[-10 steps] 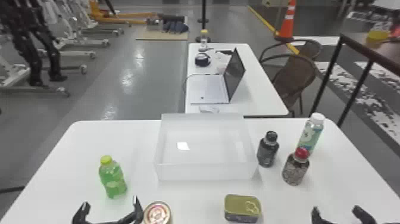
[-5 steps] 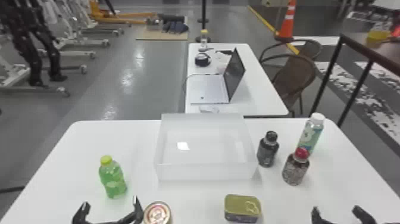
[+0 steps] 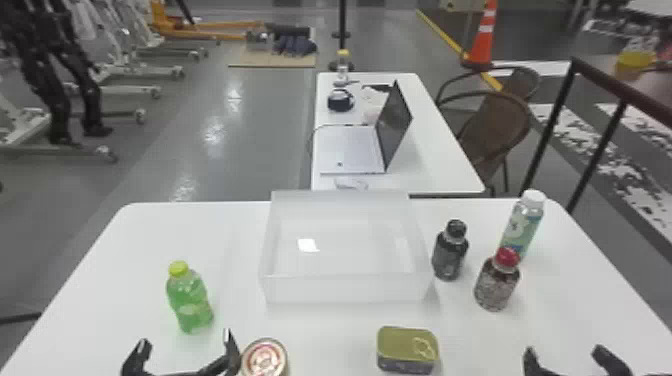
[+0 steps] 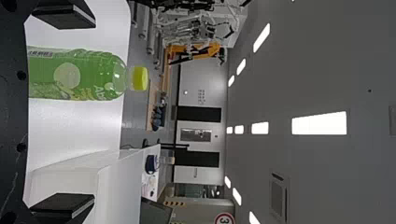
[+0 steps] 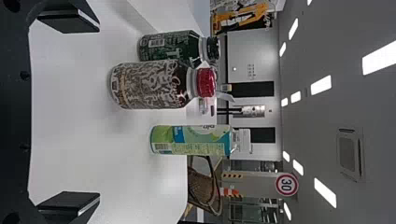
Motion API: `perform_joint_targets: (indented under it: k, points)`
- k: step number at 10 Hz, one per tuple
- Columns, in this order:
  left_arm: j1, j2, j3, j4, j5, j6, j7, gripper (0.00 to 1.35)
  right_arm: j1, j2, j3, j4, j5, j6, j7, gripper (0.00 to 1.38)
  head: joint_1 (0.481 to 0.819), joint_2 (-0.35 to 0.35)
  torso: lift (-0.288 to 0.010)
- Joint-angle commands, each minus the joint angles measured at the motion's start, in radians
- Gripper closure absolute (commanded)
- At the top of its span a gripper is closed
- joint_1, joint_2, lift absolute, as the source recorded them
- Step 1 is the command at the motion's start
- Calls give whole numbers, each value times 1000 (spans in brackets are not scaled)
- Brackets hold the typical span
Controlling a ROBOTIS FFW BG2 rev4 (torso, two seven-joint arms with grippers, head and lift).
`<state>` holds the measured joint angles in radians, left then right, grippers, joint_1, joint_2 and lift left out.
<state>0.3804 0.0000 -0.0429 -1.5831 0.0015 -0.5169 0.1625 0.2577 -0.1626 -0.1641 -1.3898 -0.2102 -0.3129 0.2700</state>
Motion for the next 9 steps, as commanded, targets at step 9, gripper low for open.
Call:
perform_joint_targets:
  k: [9]
  points:
    - [0,-2,0,0,0,0,0,-2,0,0,0,0,0,0,0,-2,549,0,-100]
